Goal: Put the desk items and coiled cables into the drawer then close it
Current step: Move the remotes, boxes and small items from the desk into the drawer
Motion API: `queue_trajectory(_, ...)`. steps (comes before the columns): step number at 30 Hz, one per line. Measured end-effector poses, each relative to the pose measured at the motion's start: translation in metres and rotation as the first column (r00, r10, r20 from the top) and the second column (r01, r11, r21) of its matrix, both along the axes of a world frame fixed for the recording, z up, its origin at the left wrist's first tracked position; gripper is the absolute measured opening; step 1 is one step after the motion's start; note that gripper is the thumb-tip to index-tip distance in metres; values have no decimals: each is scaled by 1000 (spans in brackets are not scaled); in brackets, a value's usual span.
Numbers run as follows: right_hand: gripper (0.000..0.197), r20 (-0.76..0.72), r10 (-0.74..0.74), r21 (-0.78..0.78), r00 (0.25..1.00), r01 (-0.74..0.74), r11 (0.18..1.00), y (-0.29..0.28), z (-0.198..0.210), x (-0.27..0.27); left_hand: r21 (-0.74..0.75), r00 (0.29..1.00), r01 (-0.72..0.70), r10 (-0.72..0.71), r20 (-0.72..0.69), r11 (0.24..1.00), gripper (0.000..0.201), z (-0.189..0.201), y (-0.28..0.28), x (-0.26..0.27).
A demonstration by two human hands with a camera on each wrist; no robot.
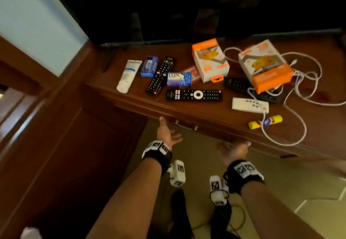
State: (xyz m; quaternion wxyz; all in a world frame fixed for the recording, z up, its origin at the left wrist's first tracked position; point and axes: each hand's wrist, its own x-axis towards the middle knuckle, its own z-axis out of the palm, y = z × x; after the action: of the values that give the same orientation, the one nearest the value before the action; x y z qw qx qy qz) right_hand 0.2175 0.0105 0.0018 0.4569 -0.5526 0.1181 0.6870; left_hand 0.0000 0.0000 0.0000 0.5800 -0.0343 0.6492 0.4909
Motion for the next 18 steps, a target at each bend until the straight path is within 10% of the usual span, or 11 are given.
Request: queue_trajectory(18,87,-108,-413,-49,904,410,911,-1,-47,-5,78,905,-305,263,336,949,100,-37,18,-19)
